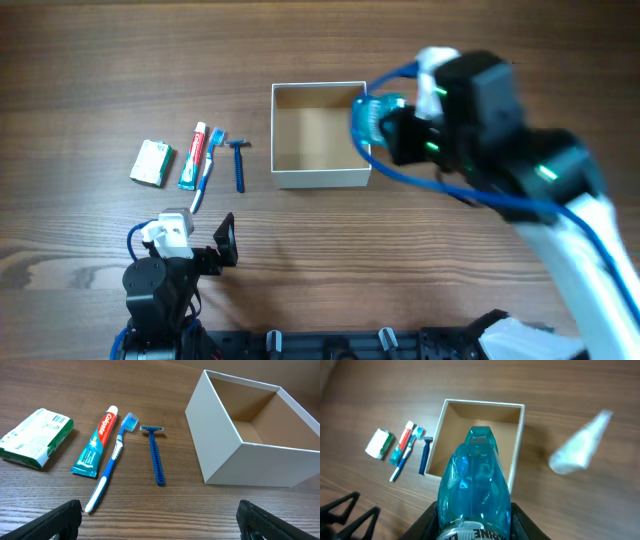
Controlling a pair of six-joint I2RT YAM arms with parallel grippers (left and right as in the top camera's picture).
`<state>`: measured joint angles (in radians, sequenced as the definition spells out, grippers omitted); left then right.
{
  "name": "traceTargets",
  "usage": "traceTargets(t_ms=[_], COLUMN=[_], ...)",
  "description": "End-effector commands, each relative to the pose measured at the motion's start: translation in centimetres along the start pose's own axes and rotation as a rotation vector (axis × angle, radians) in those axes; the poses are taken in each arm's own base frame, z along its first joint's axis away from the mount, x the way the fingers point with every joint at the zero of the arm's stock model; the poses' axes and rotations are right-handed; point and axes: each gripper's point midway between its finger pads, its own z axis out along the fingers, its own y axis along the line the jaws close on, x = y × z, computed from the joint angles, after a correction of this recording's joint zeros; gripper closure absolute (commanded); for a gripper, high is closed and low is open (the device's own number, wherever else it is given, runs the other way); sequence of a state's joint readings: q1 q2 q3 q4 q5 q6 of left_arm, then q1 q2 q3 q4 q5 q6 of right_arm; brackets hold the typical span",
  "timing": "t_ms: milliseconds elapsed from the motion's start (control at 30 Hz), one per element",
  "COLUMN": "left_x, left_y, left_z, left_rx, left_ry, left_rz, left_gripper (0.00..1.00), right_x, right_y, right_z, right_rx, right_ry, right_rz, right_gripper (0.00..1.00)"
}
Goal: Pack container
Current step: 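Carry the mouthwash bottle over the box and lower it inside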
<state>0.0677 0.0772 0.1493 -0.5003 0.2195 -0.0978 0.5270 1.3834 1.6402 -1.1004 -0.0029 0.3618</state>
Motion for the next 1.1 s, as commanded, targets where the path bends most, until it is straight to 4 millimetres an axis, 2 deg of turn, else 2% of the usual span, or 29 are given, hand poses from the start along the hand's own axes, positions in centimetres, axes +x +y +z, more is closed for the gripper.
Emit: traceTargets(t_ms=[0,167,333,467,700,1067], left_x=[0.2,0.2,0.2,0.2,0.2,0.2], left_y=[-0.3,-0.3,-0.3,-0.3,-0.3,-0.3], left_z=[0.0,0.0,0.0,0.0,0.0,0.0], left_rx=[0.020,0.020,0.020,0.020,0.020,0.020], left_ry=[0.001,0.001,0.001,0.001,0.001,0.001], left_rz=[0.010,0.010,0.010,0.010,0.010,0.010], left_gripper=[0.00,0.00,0.00,0.00,0.00,0.00], right_x=[-1.6,-2.9,-2.1,-1.9,-1.2,0.1], right_y=[-0.2,-0.7,-1.6,-2.4,-2.8,-4.9], right_z=[4.8,10.4,14.4,16.8,18.6,20.9], right_rx=[0.059,0.118,0.160,0.195,0.206,0.246], right_ry=[0.008,0.010,0.062,0.073,0.106,0.161], right_rz=[-0.023,-0.023,-0.022,-0.049,-0.070,0.003], right_gripper=[0.96,0.96,0.95,0.96,0.96,0.96])
